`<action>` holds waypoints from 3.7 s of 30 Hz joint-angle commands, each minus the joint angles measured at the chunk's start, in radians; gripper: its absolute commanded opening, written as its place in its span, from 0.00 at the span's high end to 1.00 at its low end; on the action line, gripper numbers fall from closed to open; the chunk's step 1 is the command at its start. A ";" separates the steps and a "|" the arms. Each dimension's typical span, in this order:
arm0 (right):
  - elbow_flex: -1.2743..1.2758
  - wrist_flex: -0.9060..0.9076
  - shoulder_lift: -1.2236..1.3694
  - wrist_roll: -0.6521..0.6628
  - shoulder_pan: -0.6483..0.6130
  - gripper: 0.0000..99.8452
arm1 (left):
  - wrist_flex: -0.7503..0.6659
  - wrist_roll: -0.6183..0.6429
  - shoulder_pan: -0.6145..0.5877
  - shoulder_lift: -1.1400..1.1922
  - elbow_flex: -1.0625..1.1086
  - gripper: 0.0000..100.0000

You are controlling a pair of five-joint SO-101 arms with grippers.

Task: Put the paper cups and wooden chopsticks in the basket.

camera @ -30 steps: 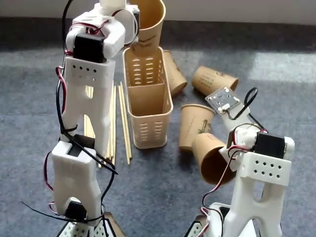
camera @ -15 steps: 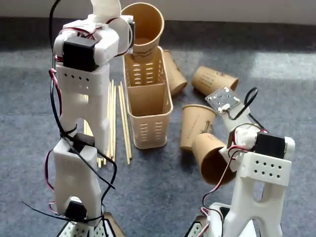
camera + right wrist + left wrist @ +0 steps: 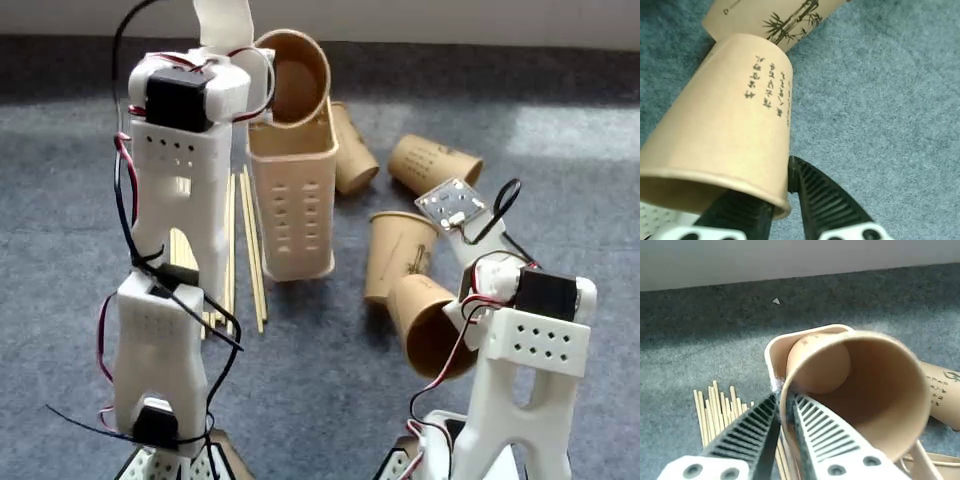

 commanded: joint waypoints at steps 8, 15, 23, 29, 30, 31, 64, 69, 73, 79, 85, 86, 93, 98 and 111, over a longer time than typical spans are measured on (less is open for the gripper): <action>-0.051 0.007 -0.002 -0.011 -0.007 1.00 | 0.048 0.008 0.048 -0.068 -0.019 1.00; -0.051 0.007 -0.002 -0.011 -0.007 1.00 | 0.048 0.008 0.047 -0.071 -0.019 1.00; -0.051 0.007 -0.002 -0.011 -0.007 1.00 | 0.052 0.008 0.047 -0.142 0.007 1.00; -0.051 0.007 -0.002 -0.011 -0.007 1.00 | 0.052 0.006 0.047 -0.332 0.208 1.00; -0.051 0.007 -0.002 -0.011 -0.007 1.00 | 0.052 0.006 0.047 -0.367 0.265 1.00; -0.051 0.007 -0.002 -0.011 -0.007 1.00 | 0.052 0.006 0.047 -0.401 0.323 1.00; -0.067 0.005 -0.004 -0.012 -0.008 1.00 | -0.012 -0.041 -0.047 -0.452 0.352 0.61; -0.291 -0.001 0.010 -0.110 -0.002 1.00 | -0.014 -0.043 -0.239 -0.510 0.199 0.61; -0.636 0.036 0.194 -0.245 -0.007 1.00 | 0.015 -0.043 -0.406 -0.484 0.200 0.61; -1.326 0.205 0.731 -0.456 -0.076 1.00 | 0.044 -0.043 -0.588 -0.414 0.334 0.61; -1.609 0.203 0.915 -0.697 -0.173 1.00 | 0.044 -0.049 -0.604 -0.315 0.484 0.61; -1.603 0.203 0.914 -0.727 -0.194 1.00 | 0.040 -0.046 -0.604 -0.292 0.496 0.61; -1.590 0.203 0.708 -0.789 -0.410 1.00 | -0.060 -0.043 -0.615 -0.134 0.503 0.61; -1.420 0.202 0.584 -0.789 -0.509 1.00 | -0.080 -0.043 -0.633 -0.090 0.499 0.61; -1.251 0.182 0.725 -0.795 -0.539 1.00 | -0.075 -0.043 -0.636 -0.091 0.499 0.61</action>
